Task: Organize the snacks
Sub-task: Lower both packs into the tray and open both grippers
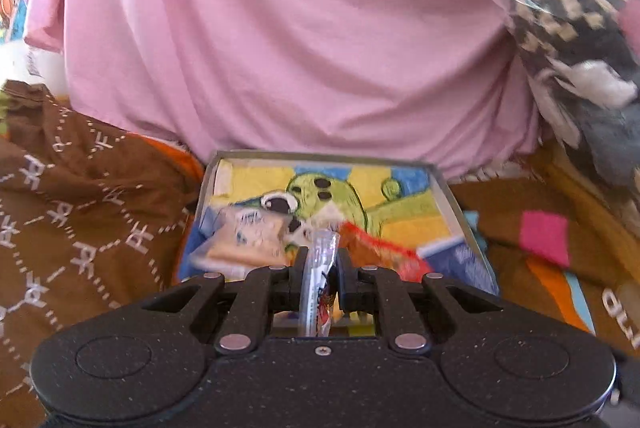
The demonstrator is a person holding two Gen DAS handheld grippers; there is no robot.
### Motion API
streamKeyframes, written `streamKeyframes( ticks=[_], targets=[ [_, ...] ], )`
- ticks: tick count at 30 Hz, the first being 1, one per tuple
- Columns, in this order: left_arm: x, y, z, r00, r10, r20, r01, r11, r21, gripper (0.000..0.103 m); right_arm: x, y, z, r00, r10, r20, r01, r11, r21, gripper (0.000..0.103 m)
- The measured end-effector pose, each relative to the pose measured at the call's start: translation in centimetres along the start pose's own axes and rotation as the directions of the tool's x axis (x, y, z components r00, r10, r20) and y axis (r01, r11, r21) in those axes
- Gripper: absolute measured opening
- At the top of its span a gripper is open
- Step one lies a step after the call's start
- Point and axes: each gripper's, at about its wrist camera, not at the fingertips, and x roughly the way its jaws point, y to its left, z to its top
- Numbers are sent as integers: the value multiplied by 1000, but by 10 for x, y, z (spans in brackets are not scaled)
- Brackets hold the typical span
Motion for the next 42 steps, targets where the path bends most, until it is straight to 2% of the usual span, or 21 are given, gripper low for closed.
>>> streamKeyframes(
  ticks=[3, 7, 10, 15, 22, 32, 39, 42],
  targets=[
    [27, 7, 6, 999, -12, 48, 10, 999, 38, 13, 41, -13, 16, 1000, 6, 6, -6, 1000, 10, 36],
    [65, 20, 15, 997, -42, 63, 43, 999, -17, 13, 93, -21, 30, 999, 39, -16, -39, 999, 30, 36],
    [92, 25, 16, 997, -39, 73, 42, 998, -38, 13, 121, -25, 37, 998, 56, -27, -54, 997, 59, 36],
    [124, 31, 16, 996, -38, 86, 44, 997, -61, 13, 156, -24, 37, 996, 65, -67, -63, 997, 33, 36],
    [149, 32, 21, 986, -85, 141, 96, 992, -75, 13, 180, -27, 35, 993, 43, -110, -42, 999, 15, 36],
    [176, 40, 11, 995, -71, 69, 82, 982, -171, 14, 198, -30, 25, 987, 40, -155, -34, 999, 36, 37],
    [181, 40, 10, 997, -57, 47, 64, 982, -177, 19, 200, -34, 25, 985, 39, -167, -30, 998, 57, 40],
    [181, 39, 11, 998, -47, 39, 53, 984, -171, 23, 198, -34, 30, 988, 34, -154, -26, 998, 54, 45]
  ],
)
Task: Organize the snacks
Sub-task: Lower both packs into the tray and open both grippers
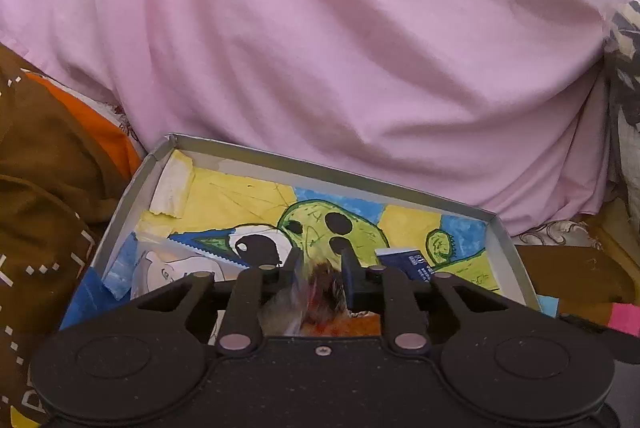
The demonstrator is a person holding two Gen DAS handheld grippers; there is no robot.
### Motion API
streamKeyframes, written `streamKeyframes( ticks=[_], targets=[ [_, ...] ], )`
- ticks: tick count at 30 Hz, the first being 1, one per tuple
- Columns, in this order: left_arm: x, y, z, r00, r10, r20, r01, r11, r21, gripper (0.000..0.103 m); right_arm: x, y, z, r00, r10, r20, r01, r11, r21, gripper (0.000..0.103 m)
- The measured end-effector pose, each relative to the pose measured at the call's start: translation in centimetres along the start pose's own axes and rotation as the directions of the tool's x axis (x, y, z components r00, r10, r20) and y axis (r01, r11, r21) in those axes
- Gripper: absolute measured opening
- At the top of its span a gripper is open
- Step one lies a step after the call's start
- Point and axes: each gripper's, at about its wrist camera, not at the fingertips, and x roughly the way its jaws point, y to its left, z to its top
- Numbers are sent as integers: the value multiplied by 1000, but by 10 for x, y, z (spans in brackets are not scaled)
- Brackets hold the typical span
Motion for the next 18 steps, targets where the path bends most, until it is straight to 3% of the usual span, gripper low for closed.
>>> streamKeyframes(
  ticks=[7, 12, 18],
  targets=[
    [-5, 1, 1, 1000, 15, 2, -15, 1000, -10, 37, -11, 3, 9, 1000, -10, 17, 10, 1000, -14, 58],
    [-15, 1, 4, 1000, 19, 23, -18, 1000, -19, 54, -22, 3, 16, 999, -23, 42, 24, 999, -24, 80],
    [-31, 3, 6, 998, 36, 49, -35, 999, -28, 72, -37, -3, 19, 996, -53, 70, 52, 999, 8, 95]
  ],
)
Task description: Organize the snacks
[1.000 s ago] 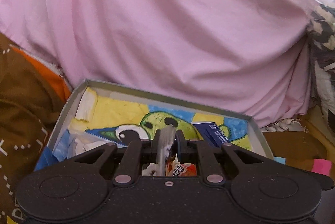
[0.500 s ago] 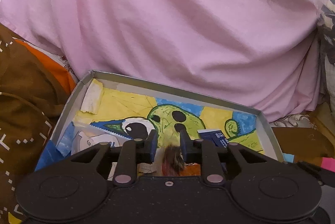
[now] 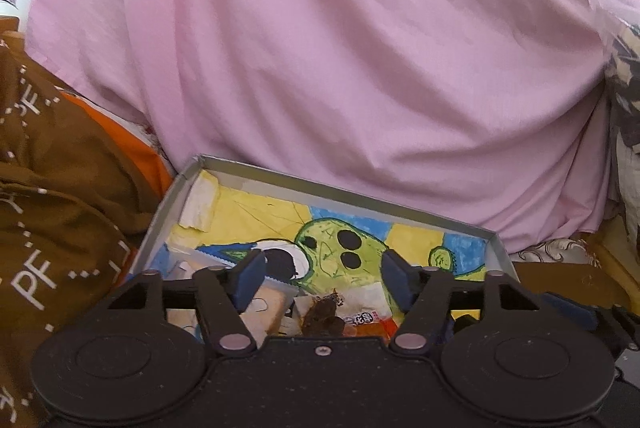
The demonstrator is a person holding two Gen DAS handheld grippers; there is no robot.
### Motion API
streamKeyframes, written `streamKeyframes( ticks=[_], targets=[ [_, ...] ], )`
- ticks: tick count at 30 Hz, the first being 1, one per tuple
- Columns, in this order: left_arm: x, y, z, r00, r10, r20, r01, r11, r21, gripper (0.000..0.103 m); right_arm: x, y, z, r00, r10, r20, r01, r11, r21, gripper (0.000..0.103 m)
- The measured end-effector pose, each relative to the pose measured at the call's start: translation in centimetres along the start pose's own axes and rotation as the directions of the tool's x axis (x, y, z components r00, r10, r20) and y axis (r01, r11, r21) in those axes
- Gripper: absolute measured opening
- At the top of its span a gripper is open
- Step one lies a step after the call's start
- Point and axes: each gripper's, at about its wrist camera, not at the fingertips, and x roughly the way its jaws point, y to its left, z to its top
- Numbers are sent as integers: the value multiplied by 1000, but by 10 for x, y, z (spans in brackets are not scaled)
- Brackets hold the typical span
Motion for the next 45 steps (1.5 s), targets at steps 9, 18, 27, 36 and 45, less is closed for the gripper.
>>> streamKeyframes(
  ticks=[9, 18, 27, 36, 45],
  targets=[
    [-26, 5, 5, 999, 39, 30, -39, 999, -3, 87, -24, -2, 5, 1000, -3, 31, 2, 1000, 6, 103],
    [-56, 7, 6, 997, 45, 64, -46, 999, 13, 91, -51, -2, 10, 998, -8, 63, 7, 1000, 5, 103],
    [-89, 15, 3, 992, 76, 101, -78, 997, 13, 92, -82, 0, 14, 995, -20, 97, 18, 999, 30, 103],
    [-128, 15, -9, 983, 119, 138, -129, 990, 62, 93, -115, 3, 7, 992, -19, 123, 15, 999, 32, 103],
    [-165, 12, -21, 975, 138, 173, -158, 981, 110, 93, -149, 1, 1, 989, -35, 143, 28, 998, 50, 103]
  ],
)
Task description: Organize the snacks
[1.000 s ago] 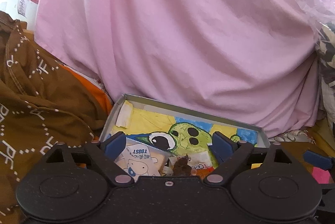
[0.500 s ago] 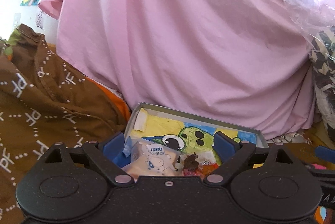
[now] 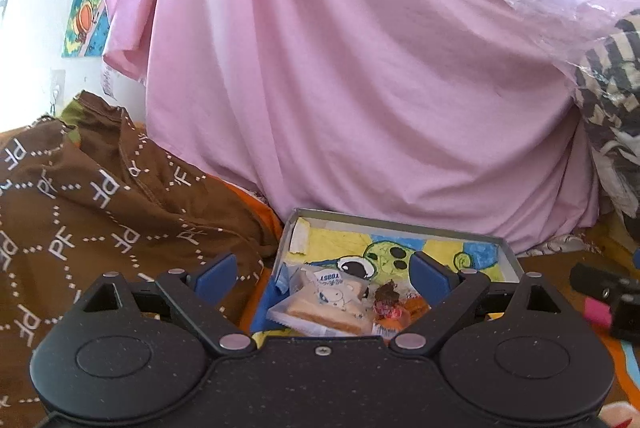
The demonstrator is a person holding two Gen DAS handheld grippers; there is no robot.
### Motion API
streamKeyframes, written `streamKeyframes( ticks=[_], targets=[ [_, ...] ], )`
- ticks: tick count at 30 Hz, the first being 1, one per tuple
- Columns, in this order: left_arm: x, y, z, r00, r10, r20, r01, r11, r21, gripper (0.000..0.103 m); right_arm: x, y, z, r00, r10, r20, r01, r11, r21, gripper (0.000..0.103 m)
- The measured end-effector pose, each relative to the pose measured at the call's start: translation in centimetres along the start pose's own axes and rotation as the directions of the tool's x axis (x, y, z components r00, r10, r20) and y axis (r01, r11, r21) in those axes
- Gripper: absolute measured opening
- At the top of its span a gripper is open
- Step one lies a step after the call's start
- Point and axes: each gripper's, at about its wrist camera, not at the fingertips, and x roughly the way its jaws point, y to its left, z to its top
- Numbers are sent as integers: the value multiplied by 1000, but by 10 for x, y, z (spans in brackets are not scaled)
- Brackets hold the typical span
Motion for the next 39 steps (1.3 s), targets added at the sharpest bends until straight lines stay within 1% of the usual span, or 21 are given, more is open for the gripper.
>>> streamKeyframes(
  ticks=[5, 9, 15, 20, 24, 30, 39],
  targets=[
    [-20, 1, -7, 1000, 13, -20, -12, 1000, 21, 93, -18, -1, -8, 1000, 6, 3, -7, 999, 45, 103],
    [-38, 1, -15, 1000, 20, -22, -19, 999, 41, 94, -32, 0, -16, 1000, 24, -13, -23, 998, 61, 103],
    [-61, -1, -26, 1000, 19, -6, -18, 997, 80, 94, -49, 2, -29, 999, 40, -35, -38, 998, 56, 103],
    [-78, -4, -36, 1000, 10, 17, -12, 994, 109, 94, -64, 5, -38, 998, 50, -33, -47, 996, 81, 103],
    [-90, -5, -44, 1000, -4, 25, 1, 992, 126, 94, -76, 7, -52, 999, 39, -25, -37, 994, 103, 103],
    [-108, -4, -57, 1000, -11, 28, 7, 989, 145, 94, -94, 7, -73, 999, 14, -33, -11, 996, 90, 103],
    [-134, -4, -79, 999, -21, 30, 16, 989, 150, 94, -124, 2, -93, 1000, -8, -8, 9, 990, 142, 103]
  ],
)
